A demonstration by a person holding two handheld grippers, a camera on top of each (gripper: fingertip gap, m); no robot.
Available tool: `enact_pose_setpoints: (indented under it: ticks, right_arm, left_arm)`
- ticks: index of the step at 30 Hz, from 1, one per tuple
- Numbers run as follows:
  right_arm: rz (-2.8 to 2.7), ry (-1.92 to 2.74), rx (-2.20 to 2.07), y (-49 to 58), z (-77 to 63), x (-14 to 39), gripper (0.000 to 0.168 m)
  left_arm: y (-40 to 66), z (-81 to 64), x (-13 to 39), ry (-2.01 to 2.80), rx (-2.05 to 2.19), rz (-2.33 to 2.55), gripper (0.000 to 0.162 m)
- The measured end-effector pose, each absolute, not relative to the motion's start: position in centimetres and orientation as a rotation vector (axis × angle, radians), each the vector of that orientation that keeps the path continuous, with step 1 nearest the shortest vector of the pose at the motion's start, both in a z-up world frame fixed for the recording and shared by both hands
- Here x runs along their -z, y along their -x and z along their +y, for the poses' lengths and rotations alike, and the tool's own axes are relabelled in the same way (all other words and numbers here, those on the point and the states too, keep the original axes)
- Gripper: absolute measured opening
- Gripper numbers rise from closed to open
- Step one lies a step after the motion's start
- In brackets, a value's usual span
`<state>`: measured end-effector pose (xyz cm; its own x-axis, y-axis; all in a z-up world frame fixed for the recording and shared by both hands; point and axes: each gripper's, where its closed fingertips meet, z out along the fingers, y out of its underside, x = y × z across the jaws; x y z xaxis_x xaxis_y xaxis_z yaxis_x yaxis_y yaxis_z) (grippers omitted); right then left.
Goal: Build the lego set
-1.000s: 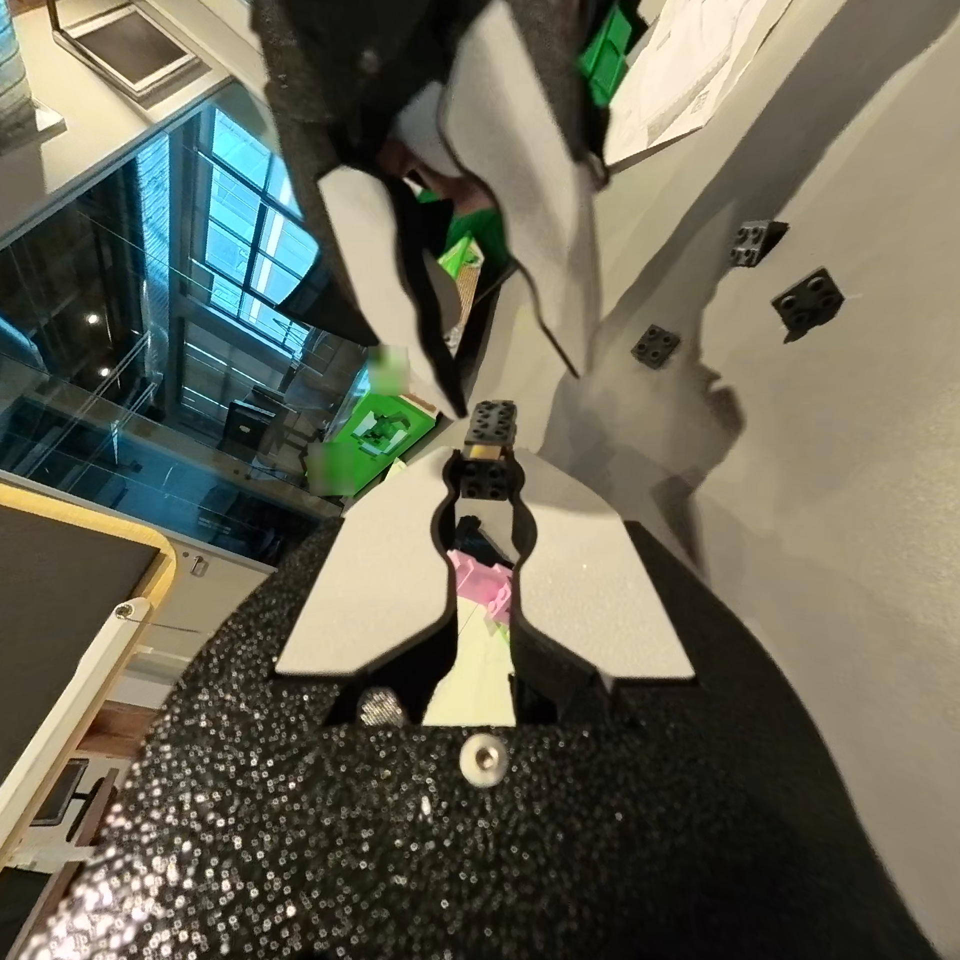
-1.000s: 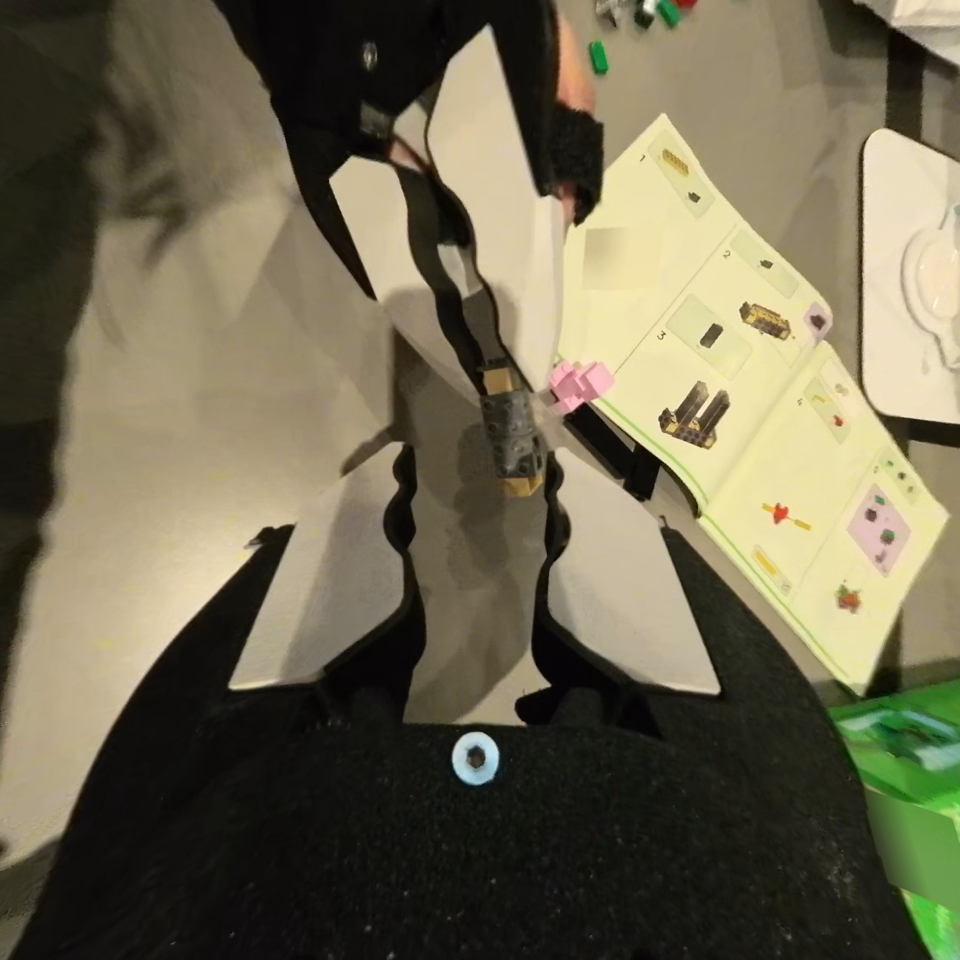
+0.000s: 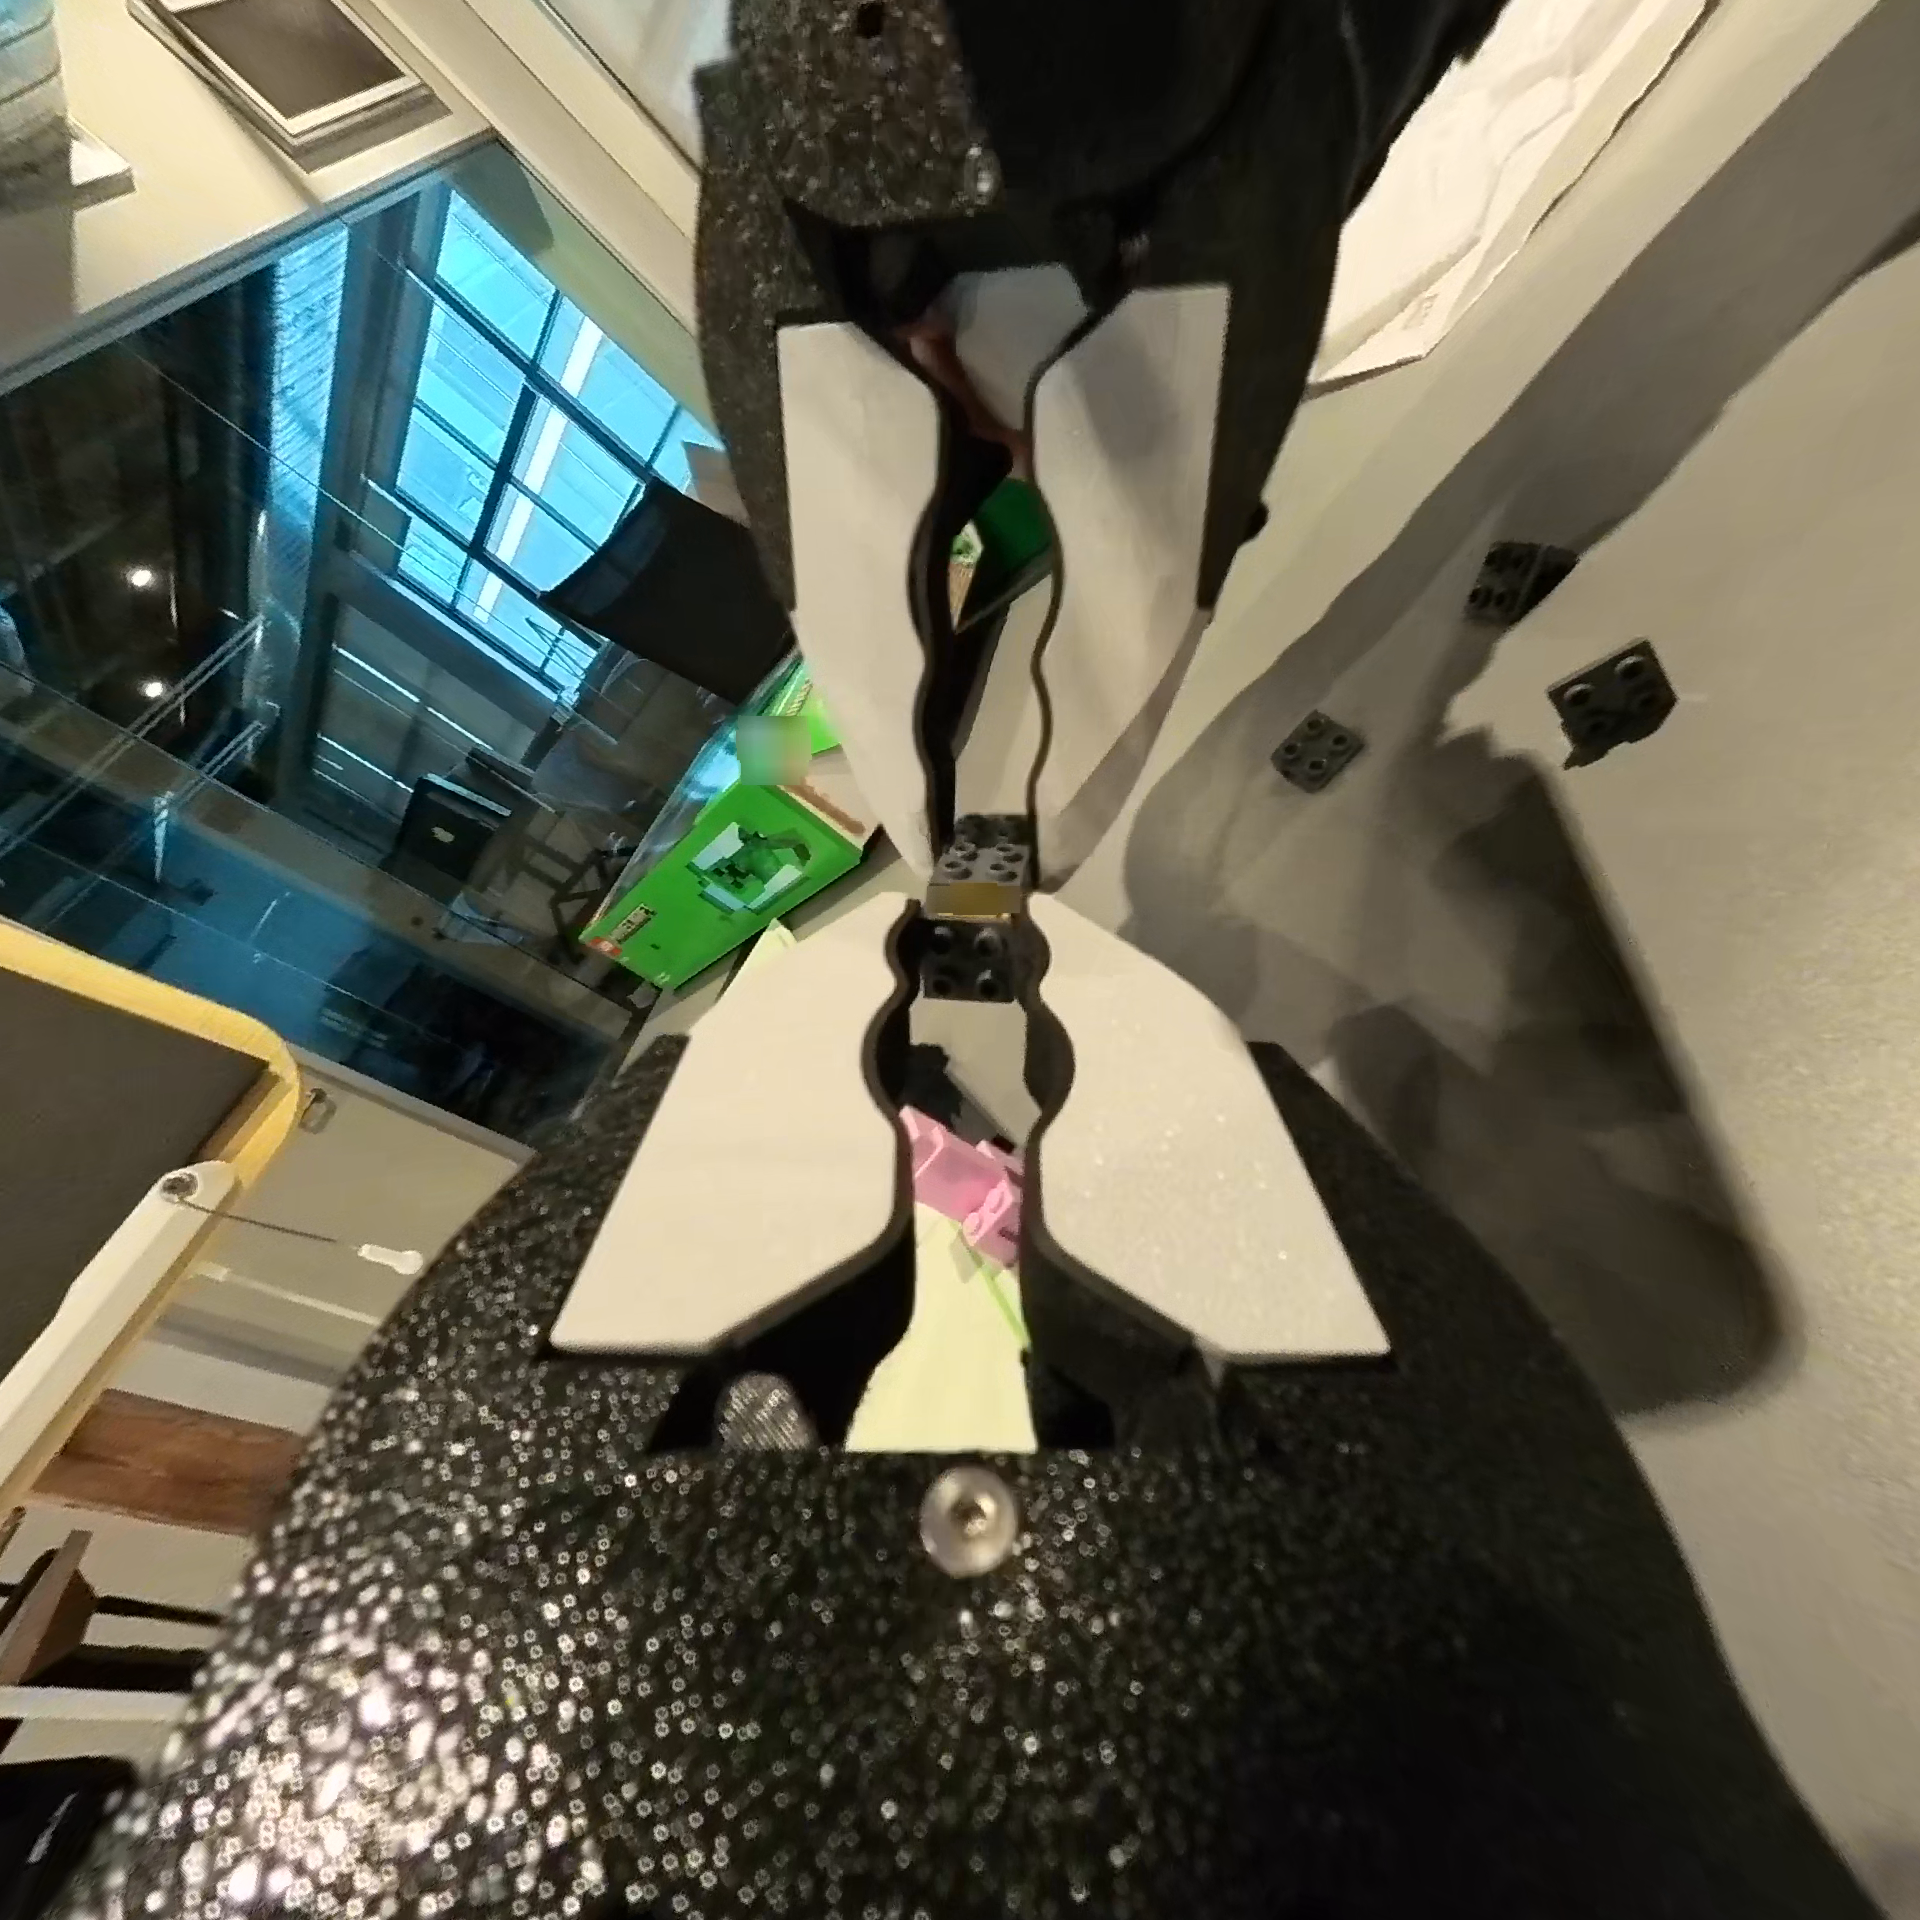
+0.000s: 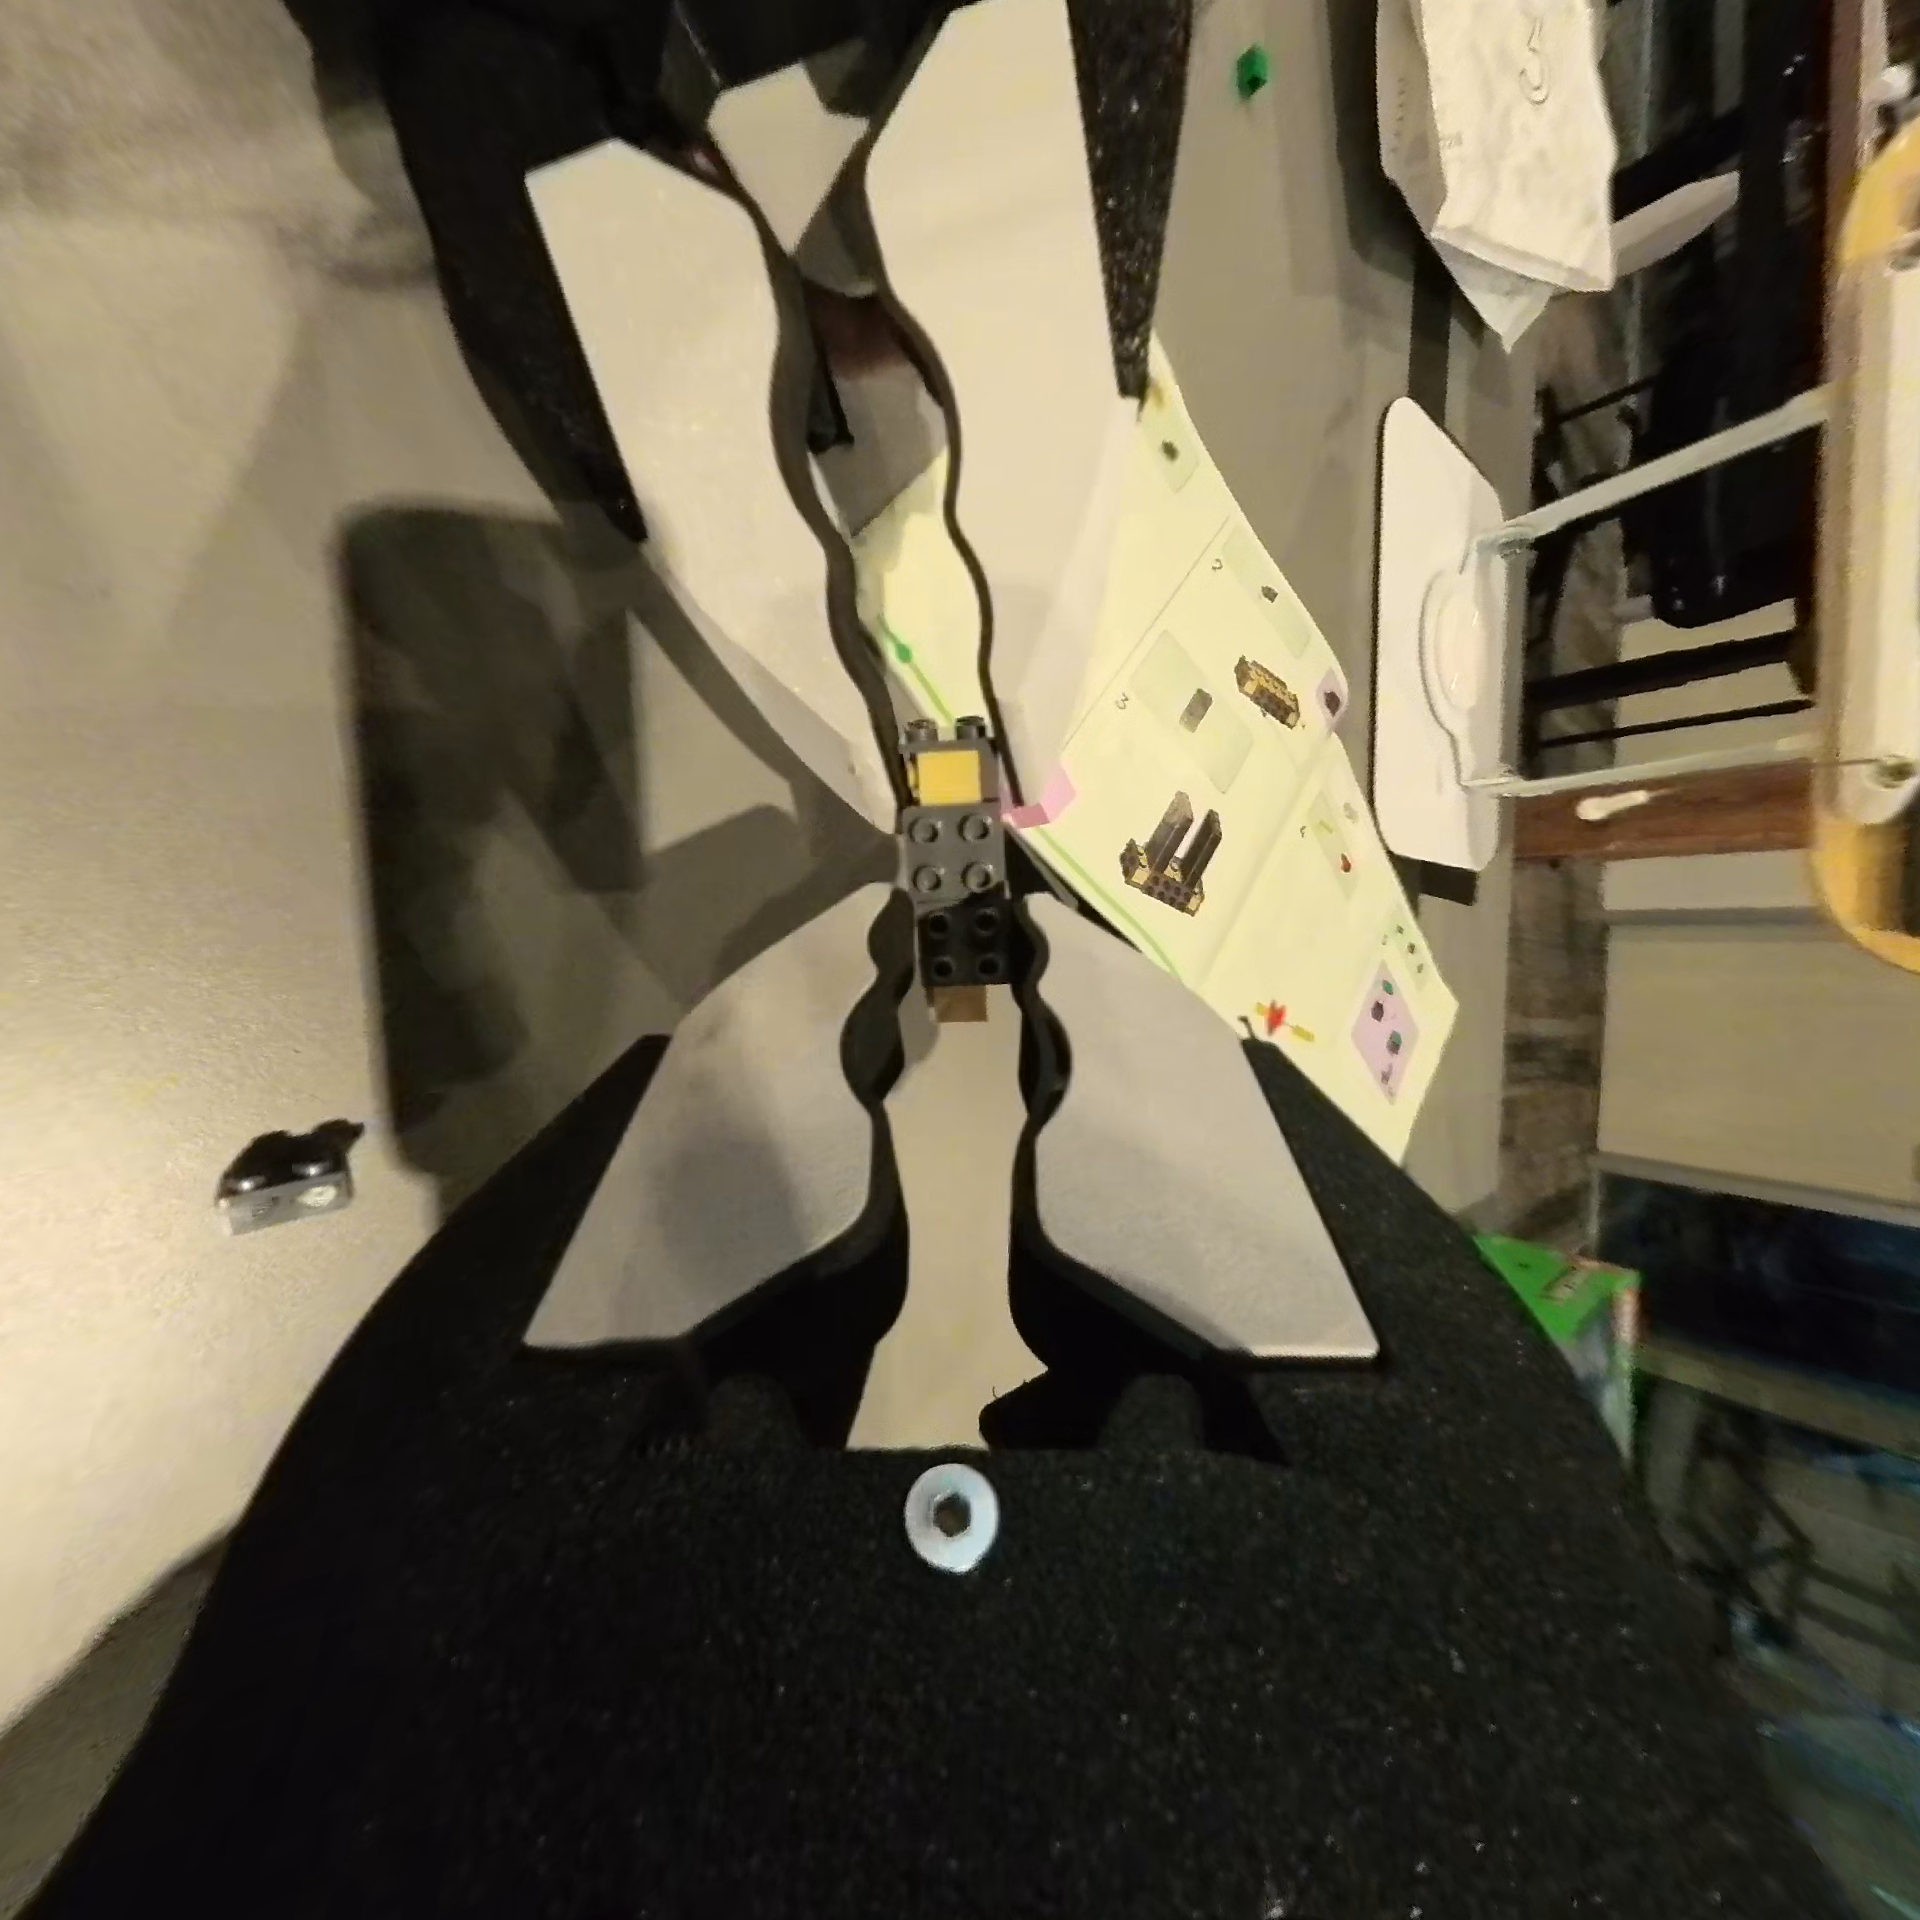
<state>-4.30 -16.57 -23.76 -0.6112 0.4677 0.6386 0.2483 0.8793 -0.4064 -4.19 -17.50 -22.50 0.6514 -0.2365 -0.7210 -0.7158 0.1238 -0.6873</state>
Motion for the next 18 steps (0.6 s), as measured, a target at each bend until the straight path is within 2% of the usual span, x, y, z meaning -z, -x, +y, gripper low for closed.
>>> enact_pose_setpoints:
  ticks: [1, 12, 18]
  right_arm:
    - [-2.242, 0.495, -0.336, 4.4, -16.5, 23.8, 0.017]
    - [-2.187, 0.42, -0.282, 4.2, -16.3, 23.7, 0.017]
    - [-2.114, 0.393, -0.228, 4.2, -15.4, 23.6, 0.017]
  left_arm:
    - [4.2, -17.5, 22.5, 1.446, -0.41, 0.847, 0.016]
    - [4.0, -17.3, 22.4, 1.401, -0.445, 0.854, 0.018]
    - [4.0, -17.2, 22.4, 1.432, -0.381, 0.81, 0.03]
